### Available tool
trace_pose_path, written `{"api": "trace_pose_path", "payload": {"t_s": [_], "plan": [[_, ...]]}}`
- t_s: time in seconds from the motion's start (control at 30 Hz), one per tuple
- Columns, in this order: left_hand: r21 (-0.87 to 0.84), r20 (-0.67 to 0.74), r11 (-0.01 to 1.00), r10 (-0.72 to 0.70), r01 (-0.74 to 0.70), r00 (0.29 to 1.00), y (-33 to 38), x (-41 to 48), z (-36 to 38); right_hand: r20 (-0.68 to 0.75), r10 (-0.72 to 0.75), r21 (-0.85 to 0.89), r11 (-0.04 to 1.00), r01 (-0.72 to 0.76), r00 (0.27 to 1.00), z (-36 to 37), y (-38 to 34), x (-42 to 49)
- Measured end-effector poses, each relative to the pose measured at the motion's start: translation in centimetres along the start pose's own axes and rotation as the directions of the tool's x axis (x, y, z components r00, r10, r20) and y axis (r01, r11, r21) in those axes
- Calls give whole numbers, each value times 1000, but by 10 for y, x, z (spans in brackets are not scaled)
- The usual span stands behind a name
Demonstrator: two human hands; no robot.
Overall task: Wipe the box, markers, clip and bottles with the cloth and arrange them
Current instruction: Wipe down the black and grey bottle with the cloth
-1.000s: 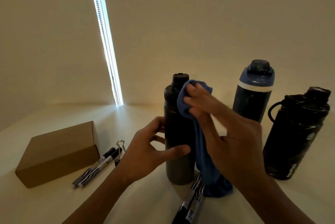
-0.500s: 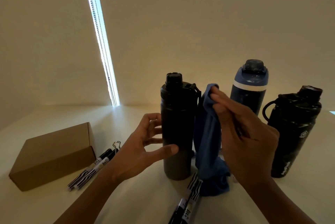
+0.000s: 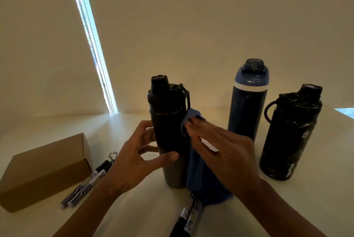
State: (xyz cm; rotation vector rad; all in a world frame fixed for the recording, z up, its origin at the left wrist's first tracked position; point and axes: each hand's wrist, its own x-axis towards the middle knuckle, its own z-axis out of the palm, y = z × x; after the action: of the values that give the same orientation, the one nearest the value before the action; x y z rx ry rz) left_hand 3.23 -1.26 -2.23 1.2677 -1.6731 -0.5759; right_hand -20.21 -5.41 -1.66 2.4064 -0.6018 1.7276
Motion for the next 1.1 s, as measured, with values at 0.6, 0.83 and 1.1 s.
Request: {"api": "trace_pose_path", "payload": {"t_s": [0.6, 0.83, 1.1], "plan": [[31, 2, 999, 34, -34, 999, 1, 0, 5, 98, 540, 551, 670, -497, 836, -8, -21, 48], [37, -2, 998, 51, -51, 999, -2, 0, 4, 333, 582, 507, 553, -661, 742, -20, -8, 66], [38, 7, 999, 29, -29, 1000, -3, 0, 6, 707, 481, 399, 335, -854, 519, -57, 1, 104]]}}
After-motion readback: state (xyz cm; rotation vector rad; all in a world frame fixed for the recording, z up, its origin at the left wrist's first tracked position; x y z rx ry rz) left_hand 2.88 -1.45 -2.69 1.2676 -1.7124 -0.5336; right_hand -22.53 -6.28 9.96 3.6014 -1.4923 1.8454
